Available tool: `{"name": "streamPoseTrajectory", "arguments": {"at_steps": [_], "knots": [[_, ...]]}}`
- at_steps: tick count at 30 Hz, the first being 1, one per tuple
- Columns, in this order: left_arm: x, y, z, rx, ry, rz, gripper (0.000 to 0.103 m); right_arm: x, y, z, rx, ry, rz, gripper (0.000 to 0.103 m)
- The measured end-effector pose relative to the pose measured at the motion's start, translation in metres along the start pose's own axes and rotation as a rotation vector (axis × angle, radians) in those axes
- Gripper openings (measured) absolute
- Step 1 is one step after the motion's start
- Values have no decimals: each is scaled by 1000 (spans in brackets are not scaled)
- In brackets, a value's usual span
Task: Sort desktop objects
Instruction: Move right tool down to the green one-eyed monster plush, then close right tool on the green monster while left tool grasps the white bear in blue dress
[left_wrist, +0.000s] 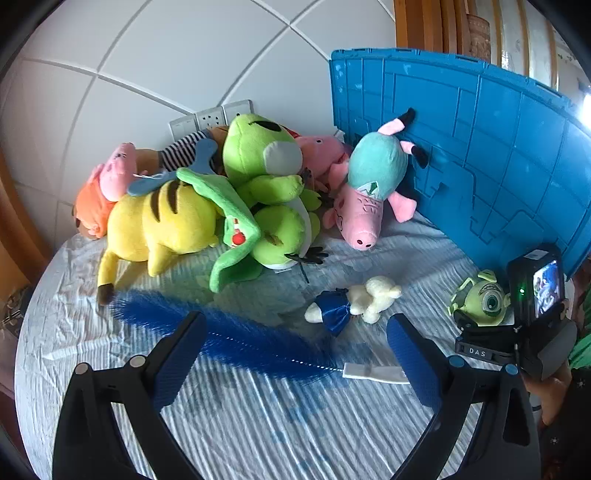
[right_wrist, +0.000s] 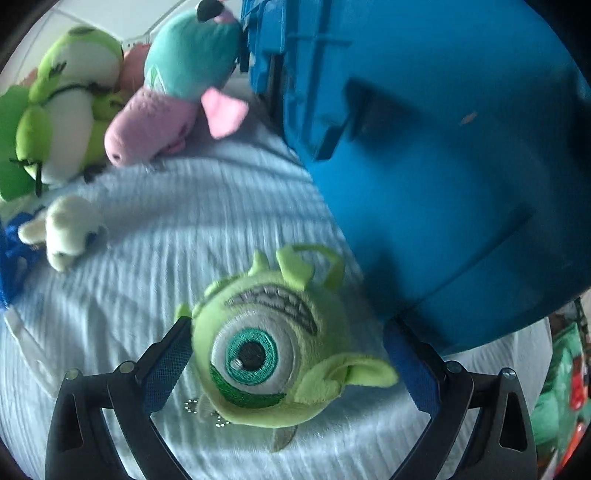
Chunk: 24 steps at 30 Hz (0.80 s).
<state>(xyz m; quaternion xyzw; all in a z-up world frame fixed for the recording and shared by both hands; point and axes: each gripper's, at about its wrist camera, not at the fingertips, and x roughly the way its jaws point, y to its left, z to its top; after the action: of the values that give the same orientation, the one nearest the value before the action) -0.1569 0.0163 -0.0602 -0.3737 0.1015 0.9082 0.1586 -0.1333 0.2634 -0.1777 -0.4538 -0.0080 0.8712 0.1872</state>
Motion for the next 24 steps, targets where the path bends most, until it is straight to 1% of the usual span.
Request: {"name": "streamPoseTrajectory", "arguments": {"at_steps": [5, 6, 8, 9, 12, 15, 20, 21, 24], "knots": [[29, -4, 6, 24, 29, -8, 99, 0, 1, -1, -14, -6, -4, 102], [39, -7, 9, 40, 40, -13, 99, 0, 1, -2, -15, -7, -4, 102], [66, -17, 13, 95, 89, -40, 99, 0, 1, -2, -19, -8, -2, 102], [79, -22, 15, 126, 113, -53, 99, -1, 1, -2, -19, -9, -1, 102], [115, -41, 16, 261, 179, -90, 99, -1, 0, -4, -20, -9, -1, 102], [137, -59, 16, 413, 213, -123, 99, -2, 1, -4, -25, -10, 2, 102], [169, -73, 14, 550, 302, -174, 99, -2, -1, -4, -32, -8, 7, 102], [175, -73, 12, 559, 316, -179, 103, -2, -2, -4, -33, -6, 8, 102], [180, -68, 16, 534, 324, -218, 103, -2, -2, -4, -37, -4, 11, 102]]}}
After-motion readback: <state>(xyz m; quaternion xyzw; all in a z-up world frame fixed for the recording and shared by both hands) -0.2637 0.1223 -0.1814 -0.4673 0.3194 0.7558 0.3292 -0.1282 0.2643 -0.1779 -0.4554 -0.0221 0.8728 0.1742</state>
